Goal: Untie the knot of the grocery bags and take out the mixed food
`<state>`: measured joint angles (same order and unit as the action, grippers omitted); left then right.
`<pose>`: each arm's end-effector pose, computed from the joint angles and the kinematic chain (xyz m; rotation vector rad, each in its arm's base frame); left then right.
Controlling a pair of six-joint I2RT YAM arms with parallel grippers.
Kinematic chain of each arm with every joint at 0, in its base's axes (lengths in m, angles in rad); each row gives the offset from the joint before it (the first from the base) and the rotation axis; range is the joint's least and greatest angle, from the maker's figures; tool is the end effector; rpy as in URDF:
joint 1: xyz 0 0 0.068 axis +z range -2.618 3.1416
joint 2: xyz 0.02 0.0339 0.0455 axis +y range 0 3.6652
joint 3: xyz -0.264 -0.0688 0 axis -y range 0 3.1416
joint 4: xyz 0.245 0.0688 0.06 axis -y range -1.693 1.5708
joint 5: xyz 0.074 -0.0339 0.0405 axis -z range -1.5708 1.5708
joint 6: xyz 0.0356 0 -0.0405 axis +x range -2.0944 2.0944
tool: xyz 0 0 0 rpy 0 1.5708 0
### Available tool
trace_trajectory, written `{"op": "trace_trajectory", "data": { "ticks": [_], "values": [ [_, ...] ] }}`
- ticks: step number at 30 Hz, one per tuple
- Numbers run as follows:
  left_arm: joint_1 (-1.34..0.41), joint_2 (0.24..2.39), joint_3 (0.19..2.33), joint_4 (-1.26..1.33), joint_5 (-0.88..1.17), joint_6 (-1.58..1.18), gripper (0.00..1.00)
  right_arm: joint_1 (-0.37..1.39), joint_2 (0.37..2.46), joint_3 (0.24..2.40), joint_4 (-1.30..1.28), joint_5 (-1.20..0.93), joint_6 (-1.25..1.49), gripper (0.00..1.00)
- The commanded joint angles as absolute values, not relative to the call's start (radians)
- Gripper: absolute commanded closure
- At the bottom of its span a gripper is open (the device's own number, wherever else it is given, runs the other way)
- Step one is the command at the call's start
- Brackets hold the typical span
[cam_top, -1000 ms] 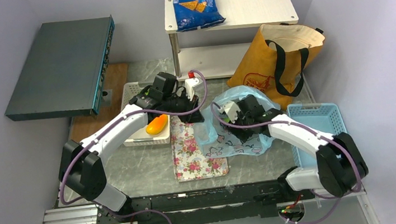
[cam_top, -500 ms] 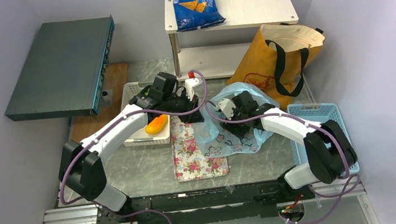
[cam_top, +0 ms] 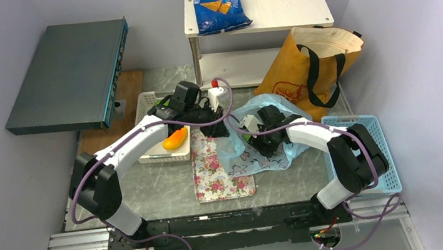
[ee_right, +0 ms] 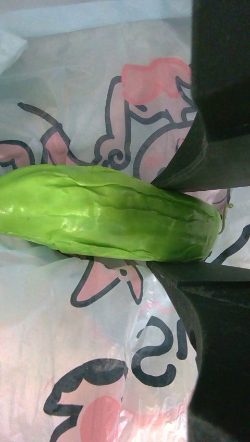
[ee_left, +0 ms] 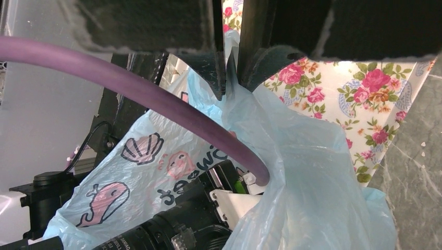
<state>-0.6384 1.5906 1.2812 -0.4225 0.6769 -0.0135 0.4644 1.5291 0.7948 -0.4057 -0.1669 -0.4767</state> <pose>0.2698 -0.2280 0.2920 1.0621 2.1006 -1.1075 0.2447 0.1292 0.1585 -1.2690 2.3857 0.2223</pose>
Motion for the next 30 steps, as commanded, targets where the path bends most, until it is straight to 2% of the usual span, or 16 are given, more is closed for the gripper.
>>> {"op": "trace_trajectory", "data": {
  "ticks": [1,3,9,13,23,28,30],
  "values": [
    [-0.64,1.588,1.295,-0.361,0.697,-0.06,0.82,0.465,1.49,0.847,-0.49,-0.223,-0.465,0.81],
    [-0.641,1.589,1.285,-0.347,0.698,-0.075,0.83,0.468,1.442,0.888,-0.518,-0.236,-0.44,0.85],
    [-0.641,1.606,1.289,-0.336,0.703,-0.099,0.83,0.481,1.319,1.027,-0.638,-0.356,-0.41,0.86],
    [-0.641,1.614,1.292,-0.332,0.703,-0.105,0.84,0.489,1.208,1.052,-0.667,-0.446,-0.426,0.92],
    [-0.639,1.63,1.297,-0.329,0.7,-0.119,0.85,0.504,1.068,1.181,-0.791,-0.568,-0.476,0.93],
    [-0.638,1.641,1.314,-0.332,0.7,-0.121,0.87,0.503,1.028,1.266,-0.893,-0.563,-0.482,0.93],
    [-0.637,1.644,1.316,-0.333,0.698,-0.125,0.88,0.504,1.006,1.295,-0.927,-0.576,-0.452,0.9]
  ]
}}
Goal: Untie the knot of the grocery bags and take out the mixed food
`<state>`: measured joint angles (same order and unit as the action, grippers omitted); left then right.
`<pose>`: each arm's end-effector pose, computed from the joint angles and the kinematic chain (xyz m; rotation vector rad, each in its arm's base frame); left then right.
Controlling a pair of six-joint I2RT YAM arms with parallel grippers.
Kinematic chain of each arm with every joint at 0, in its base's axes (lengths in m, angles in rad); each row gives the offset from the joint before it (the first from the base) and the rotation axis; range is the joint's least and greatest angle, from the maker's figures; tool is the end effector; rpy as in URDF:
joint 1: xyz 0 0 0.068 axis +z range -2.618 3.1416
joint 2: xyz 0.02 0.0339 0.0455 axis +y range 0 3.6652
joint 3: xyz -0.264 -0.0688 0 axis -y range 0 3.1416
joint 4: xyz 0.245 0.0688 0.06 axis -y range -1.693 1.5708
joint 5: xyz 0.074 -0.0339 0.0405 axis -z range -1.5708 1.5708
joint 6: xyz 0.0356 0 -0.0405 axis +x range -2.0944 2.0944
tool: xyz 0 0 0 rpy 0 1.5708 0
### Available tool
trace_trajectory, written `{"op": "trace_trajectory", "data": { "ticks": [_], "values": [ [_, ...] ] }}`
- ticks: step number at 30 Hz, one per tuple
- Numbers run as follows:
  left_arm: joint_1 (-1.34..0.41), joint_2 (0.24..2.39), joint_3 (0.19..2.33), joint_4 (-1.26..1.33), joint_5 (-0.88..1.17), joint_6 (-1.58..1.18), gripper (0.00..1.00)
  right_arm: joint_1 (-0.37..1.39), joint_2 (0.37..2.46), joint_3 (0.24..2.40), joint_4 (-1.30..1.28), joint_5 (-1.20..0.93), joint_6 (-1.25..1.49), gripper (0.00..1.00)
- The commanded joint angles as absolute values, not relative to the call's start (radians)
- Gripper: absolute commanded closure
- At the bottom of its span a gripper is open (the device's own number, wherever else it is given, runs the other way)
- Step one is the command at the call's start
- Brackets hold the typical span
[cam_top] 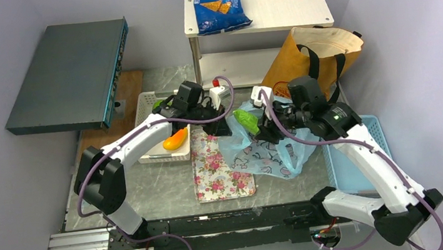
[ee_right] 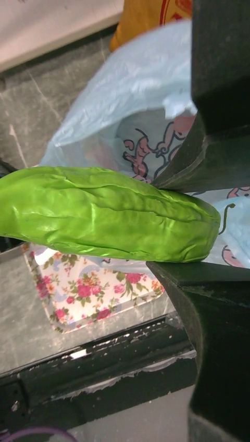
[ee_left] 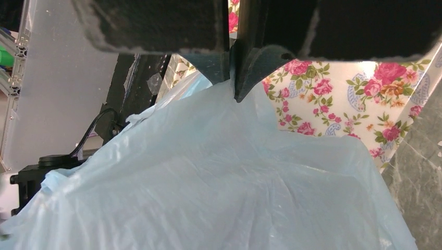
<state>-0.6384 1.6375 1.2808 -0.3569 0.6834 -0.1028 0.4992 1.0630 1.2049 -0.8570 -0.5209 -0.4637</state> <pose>0.2797 -0.2355 0.2811 0.9807 2.1447 -1.1569 0.1714 0.1136 0.3695 -1.2714 1.8489 0.6116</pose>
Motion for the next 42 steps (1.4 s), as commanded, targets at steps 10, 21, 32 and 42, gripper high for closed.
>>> {"op": "trace_trajectory", "data": {
  "ticks": [10,21,32,42],
  "values": [
    [-0.631,1.657,1.317,-0.328,0.702,-0.131,0.99,0.525,0.912,1.278,-1.123,-0.429,-0.444,0.95],
    [-0.634,1.617,1.299,-0.341,0.734,-0.075,1.0,0.115,0.999,1.39,-1.152,-0.164,-0.417,0.97],
    [-0.67,1.595,1.337,-0.4,0.749,0.042,1.0,-0.674,1.095,1.125,-1.132,-0.287,-0.816,0.94],
    [-0.689,1.592,1.443,-0.552,0.769,0.188,1.0,-0.786,1.203,0.93,-0.902,-0.159,-0.834,0.38]
  ]
}}
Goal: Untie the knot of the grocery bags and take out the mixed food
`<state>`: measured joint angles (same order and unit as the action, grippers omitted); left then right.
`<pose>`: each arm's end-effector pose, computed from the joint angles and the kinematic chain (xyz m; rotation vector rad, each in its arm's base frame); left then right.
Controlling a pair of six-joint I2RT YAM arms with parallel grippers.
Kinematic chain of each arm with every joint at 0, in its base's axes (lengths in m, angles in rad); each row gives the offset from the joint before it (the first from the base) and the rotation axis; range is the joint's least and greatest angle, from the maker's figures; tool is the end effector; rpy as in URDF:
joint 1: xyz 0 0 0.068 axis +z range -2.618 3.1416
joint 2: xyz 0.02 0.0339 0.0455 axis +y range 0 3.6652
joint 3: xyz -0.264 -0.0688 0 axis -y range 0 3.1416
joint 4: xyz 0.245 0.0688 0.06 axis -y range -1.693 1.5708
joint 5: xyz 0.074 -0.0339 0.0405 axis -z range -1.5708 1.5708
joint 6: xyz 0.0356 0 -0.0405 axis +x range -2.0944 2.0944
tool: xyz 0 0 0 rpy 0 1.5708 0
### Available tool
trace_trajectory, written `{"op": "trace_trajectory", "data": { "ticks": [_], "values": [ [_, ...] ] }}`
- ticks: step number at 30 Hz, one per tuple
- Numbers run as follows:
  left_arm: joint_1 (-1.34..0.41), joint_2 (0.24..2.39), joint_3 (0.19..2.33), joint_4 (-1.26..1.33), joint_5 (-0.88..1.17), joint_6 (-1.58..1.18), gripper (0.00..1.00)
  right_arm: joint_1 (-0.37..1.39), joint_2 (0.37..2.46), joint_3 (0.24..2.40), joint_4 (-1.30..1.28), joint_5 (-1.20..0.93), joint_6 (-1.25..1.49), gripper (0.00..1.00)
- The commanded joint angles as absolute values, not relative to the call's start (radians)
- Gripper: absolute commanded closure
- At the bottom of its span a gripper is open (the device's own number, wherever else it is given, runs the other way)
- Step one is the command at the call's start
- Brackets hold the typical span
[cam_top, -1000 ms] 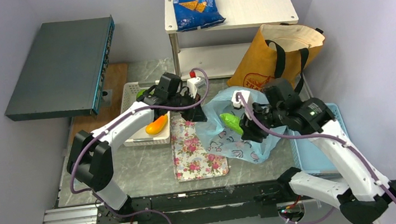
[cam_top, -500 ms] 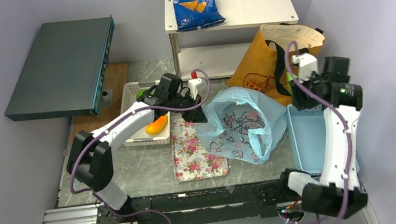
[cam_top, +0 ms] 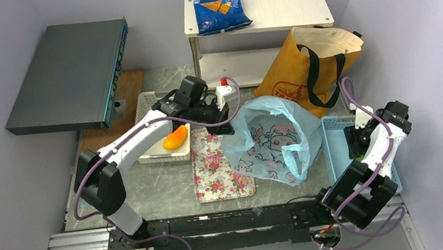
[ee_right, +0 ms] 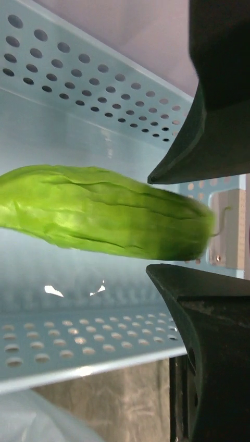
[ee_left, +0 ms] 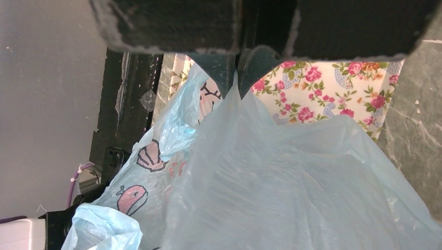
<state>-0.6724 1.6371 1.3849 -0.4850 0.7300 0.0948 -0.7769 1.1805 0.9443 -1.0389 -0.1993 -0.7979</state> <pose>0.2701 -0.2454 0.3063 1.2229 1.9893 -1.1337 0.1501 -0.1377 0.2545 -0.0709 2.7909 -0.0976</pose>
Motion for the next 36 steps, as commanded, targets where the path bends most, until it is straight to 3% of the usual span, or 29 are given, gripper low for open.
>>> {"op": "trace_trajectory", "data": {
  "ticks": [1,7,12,17,21,28,34,36],
  "values": [
    [-0.691,1.588,1.453,-0.566,0.772,0.199,1.0,-0.786,1.207,0.929,-0.892,-0.158,-0.836,0.33],
    [-0.698,1.551,1.554,-0.691,0.816,0.266,1.0,-0.785,1.209,0.981,-0.938,-0.205,-0.833,0.16],
    [-0.67,1.461,1.653,-0.869,0.882,0.357,1.0,-0.785,1.176,1.038,-1.012,-0.285,-0.845,0.09],
    [-0.466,1.286,1.633,-0.961,0.99,0.318,1.0,-0.783,1.104,1.078,-1.079,-0.371,-0.864,0.04],
    [-0.324,1.187,1.728,-1.215,0.952,0.449,1.0,-0.774,1.06,1.111,-1.136,-0.444,-0.873,0.0],
    [-0.196,0.922,1.68,-1.417,0.531,0.51,1.0,-0.757,1.029,1.147,-1.147,-0.491,-0.845,0.0],
    [-0.186,0.761,1.56,-1.402,-0.239,0.543,1.0,-0.749,1.036,1.166,-1.161,-0.491,-0.848,0.0],
    [-0.186,0.752,1.61,-1.48,-0.362,0.575,1.0,-0.746,1.033,1.174,-1.164,-0.49,-0.848,0.0]
  ]
}}
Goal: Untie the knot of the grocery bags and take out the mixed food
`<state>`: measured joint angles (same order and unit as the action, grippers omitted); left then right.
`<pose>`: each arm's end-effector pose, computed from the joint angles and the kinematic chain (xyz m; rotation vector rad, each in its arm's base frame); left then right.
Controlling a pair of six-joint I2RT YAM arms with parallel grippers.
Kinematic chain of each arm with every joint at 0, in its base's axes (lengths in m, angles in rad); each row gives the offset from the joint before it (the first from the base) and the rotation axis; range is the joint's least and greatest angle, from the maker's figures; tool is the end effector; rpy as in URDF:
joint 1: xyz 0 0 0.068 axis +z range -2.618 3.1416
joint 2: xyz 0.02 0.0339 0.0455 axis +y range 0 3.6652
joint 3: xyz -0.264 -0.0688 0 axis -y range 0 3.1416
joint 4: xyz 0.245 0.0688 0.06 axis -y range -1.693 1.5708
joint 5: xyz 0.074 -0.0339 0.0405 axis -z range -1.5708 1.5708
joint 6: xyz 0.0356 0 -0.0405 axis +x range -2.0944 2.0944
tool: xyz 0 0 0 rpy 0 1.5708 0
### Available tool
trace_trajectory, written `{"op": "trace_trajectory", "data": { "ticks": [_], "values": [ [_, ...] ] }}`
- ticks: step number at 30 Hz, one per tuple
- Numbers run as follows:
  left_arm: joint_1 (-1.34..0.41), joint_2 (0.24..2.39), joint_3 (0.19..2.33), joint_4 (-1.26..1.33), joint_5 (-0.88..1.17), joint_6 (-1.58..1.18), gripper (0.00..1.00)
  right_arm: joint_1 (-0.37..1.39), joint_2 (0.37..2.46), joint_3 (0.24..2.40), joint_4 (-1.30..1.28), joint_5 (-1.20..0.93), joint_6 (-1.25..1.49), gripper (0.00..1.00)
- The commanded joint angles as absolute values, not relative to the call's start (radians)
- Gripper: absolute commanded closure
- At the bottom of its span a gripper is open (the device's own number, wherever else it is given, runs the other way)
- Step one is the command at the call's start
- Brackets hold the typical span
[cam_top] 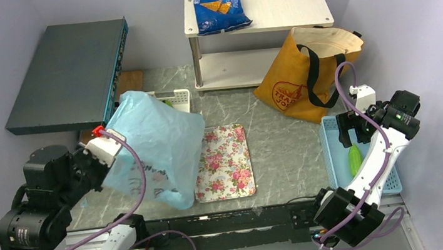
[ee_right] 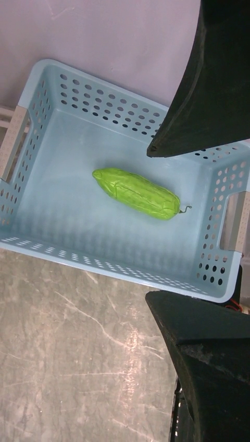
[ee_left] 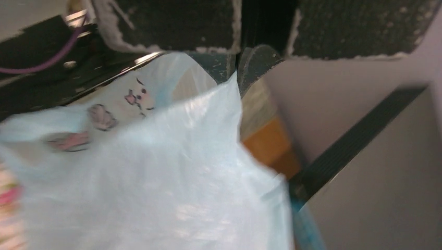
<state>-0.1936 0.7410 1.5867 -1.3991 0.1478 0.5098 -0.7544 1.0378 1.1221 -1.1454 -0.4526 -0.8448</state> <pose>0.0340 -0.0120 0.4575 0.8109 1.9562 0.0311 0.1394 -0.1096 0.3288 -0.2596 2.4610 -0.0650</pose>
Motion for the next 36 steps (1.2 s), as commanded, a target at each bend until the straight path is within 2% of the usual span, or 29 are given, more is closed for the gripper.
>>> {"op": "trace_trajectory", "data": {
  "ticks": [1,3,9,14,17,21,25,26,27,28,29,31,34,35,36],
  "values": [
    [-0.186,0.745,1.635,-1.534,-0.382,0.583,1.0,-0.746,1.032,1.177,-1.161,-0.487,-0.848,0.0],
    [-0.186,0.703,1.601,-1.576,-0.479,0.607,1.0,-0.743,1.028,1.176,-1.156,-0.487,-0.845,0.0],
    [-0.195,0.537,1.331,-1.531,-0.854,0.868,1.0,-0.694,1.043,1.186,-1.146,-0.492,-0.791,0.0],
    [-0.317,0.412,1.106,-1.554,-1.081,0.958,1.0,-0.607,1.039,1.196,-1.129,-0.463,-0.737,0.0],
    [-0.349,0.381,1.06,-1.575,-1.192,1.025,1.0,-0.564,1.027,1.202,-1.136,-0.444,-0.73,0.0],
    [-0.262,0.434,1.153,-1.572,-1.194,1.096,1.0,-0.532,1.026,1.237,-1.183,-0.467,-0.73,0.0],
    [-0.119,0.518,1.207,-1.573,-0.988,1.013,0.99,-0.453,1.036,1.251,-1.217,-0.525,-0.683,0.0],
    [-0.08,0.524,1.167,-1.574,-0.954,0.99,0.83,-0.416,1.04,1.248,-1.207,-0.521,-0.656,0.0],
    [-0.036,0.521,1.11,-1.574,-0.929,0.99,0.59,-0.383,1.044,1.248,-1.196,-0.51,-0.633,0.0],
    [0.016,0.516,1.056,-1.574,-0.905,1.009,0.43,-0.351,1.047,1.251,-1.187,-0.498,-0.616,0.0],
    [0.062,0.509,1.014,-1.573,-0.883,1.025,0.34,-0.327,1.052,1.257,-1.178,-0.487,-0.602,0.0],
    [0.092,0.524,0.979,-1.574,-0.86,0.985,0.41,-0.317,1.054,1.267,-1.173,-0.481,-0.595,0.0],
    [0.114,0.544,0.929,-1.574,-0.871,0.941,0.61,-0.313,1.061,1.277,-1.184,-0.478,-0.596,0.0],
    [0.124,0.548,0.914,-1.574,-0.865,0.932,0.64,-0.312,1.063,1.279,-1.188,-0.479,-0.598,0.0],
    [0.132,0.552,0.904,-1.574,-0.853,0.927,0.63,-0.31,1.062,1.277,-1.191,-0.481,-0.6,0.0]
  ]
}}
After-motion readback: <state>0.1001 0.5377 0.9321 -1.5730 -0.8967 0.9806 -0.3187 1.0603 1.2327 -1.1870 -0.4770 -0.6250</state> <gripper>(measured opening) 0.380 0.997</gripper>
